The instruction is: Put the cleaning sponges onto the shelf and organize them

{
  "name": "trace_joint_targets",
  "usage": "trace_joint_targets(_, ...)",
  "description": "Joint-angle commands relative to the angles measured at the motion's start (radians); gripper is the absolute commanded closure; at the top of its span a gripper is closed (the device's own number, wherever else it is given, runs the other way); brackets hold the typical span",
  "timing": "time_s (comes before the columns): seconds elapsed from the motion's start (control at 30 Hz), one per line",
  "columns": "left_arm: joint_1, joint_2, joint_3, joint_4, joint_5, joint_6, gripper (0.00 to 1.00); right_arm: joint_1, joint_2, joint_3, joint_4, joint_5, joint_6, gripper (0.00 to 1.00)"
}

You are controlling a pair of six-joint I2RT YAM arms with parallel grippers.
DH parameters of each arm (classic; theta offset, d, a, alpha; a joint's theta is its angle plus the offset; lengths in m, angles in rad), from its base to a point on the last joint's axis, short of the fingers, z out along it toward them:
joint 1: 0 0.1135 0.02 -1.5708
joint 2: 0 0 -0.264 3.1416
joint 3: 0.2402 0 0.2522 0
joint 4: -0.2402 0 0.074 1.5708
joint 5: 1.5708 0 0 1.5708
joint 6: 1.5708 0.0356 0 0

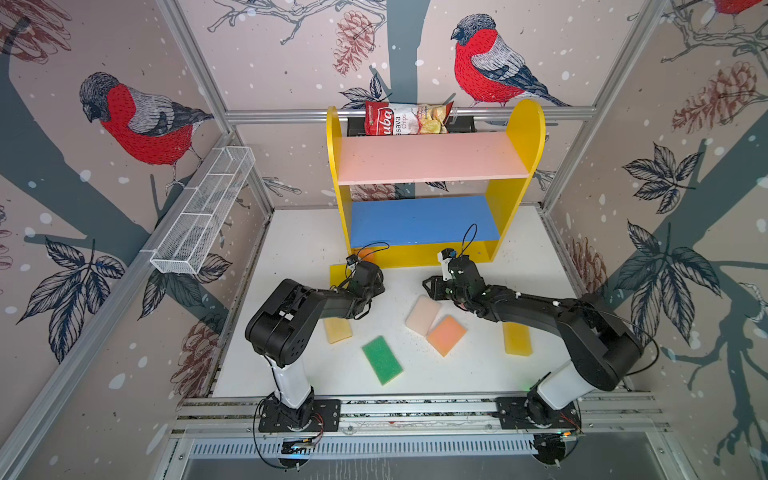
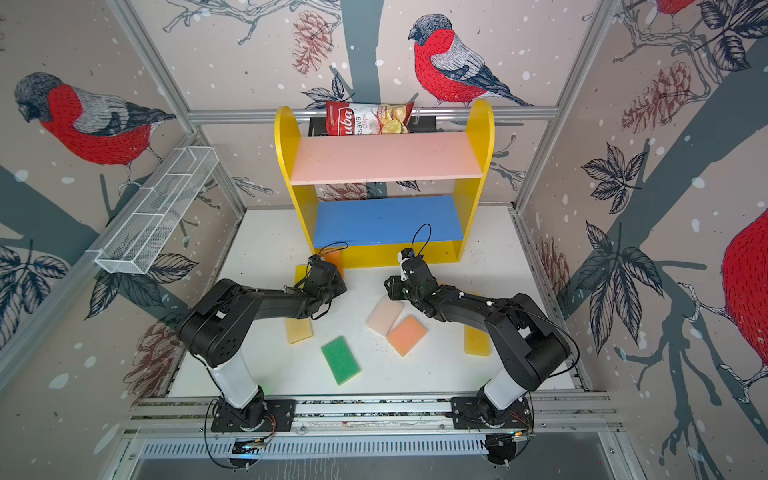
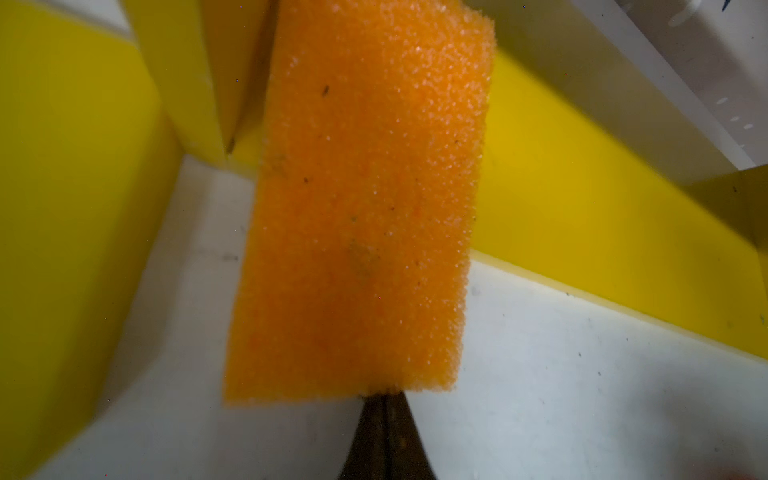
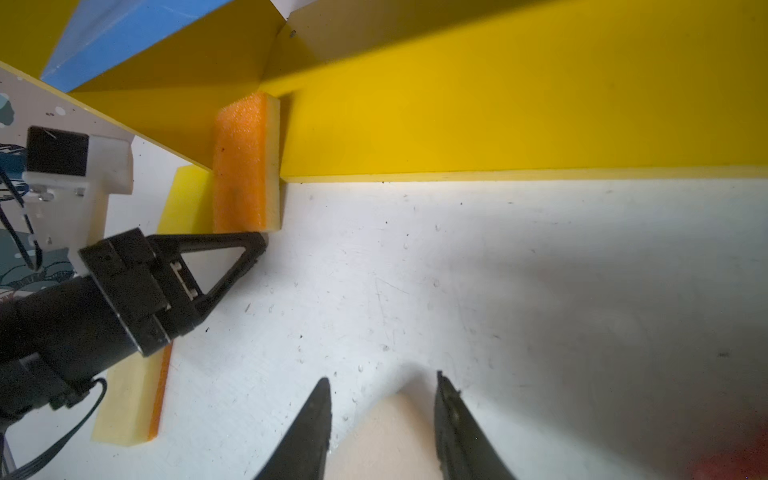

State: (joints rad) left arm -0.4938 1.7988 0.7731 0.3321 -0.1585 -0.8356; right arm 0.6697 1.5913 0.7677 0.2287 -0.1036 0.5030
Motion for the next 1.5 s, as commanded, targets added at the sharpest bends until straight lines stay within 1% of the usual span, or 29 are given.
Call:
trace_joint_targets(0.0,0.005,0.025,0.042,-0.095,-0.012,0.040,1.00,-0.004,0.005,-0.002,0.011,-0.004,-0.001,0.59)
trace_joint_targets(0.23,0.011,0.040,0.109,-0.120,-0.033,0.063,1.00,-0.008,0.007,0.000,0.015,-0.011,-0.003,0.59)
trace_joint_targets(0.33,0.012,0.013,0.098,-0.122,-0.023,0.069,1.00,-0.009,0.001,-0.005,0.017,-0.012,-0.006,0.59)
trace_joint_targets(0.43,0.012,-0.044,0.061,-0.129,-0.010,0.060,1.00,-0.012,0.000,-0.012,0.020,-0.013,-0.006,0.59)
trace_joint_targets(0.47,0.013,-0.068,0.044,-0.125,-0.006,0.057,0.98,-0.013,-0.001,-0.014,0.020,-0.013,-0.006,0.59)
trace_joint_targets(0.57,0.013,-0.156,-0.016,-0.126,-0.024,0.046,0.81,-0.016,0.001,-0.019,0.029,-0.019,-0.002,0.59)
trace_joint_targets(0.67,0.012,-0.237,-0.067,-0.139,-0.079,0.029,0.61,-0.017,0.008,-0.018,0.035,-0.027,0.000,0.59)
trace_joint_targets(0.73,0.016,-0.269,-0.087,-0.160,-0.133,0.015,0.51,-0.018,0.017,-0.014,0.037,-0.036,0.000,0.59)
trace_joint_targets(0.77,0.022,-0.275,-0.094,-0.158,-0.135,0.015,0.47,-0.018,0.021,-0.010,0.037,-0.038,0.001,0.59)
trace_joint_targets(0.83,0.046,-0.279,-0.109,-0.133,-0.097,0.012,0.40,-0.018,0.026,-0.005,0.040,-0.044,0.002,0.59)
trace_joint_targets(0.9,0.073,-0.270,-0.119,-0.088,-0.036,0.002,0.35,-0.018,0.025,-0.002,0.039,-0.045,0.002,0.59)
trace_joint_targets(1.03,0.112,-0.238,-0.132,0.026,0.048,-0.039,0.35,-0.018,0.019,0.002,0.027,-0.041,-0.004,0.59)
trace_joint_targets(1.2,0.132,-0.185,-0.122,0.156,0.138,-0.057,0.44,-0.022,0.006,-0.009,0.014,-0.032,-0.008,0.59)
trace_joint_targets(1.33,0.149,-0.120,-0.109,0.212,0.223,-0.068,0.49,-0.023,0.002,-0.021,0.019,-0.033,-0.002,0.59)
trace_joint_targets(1.47,0.161,-0.084,-0.116,0.253,0.252,-0.092,0.51,-0.022,0.002,-0.021,0.019,-0.034,0.000,0.59)
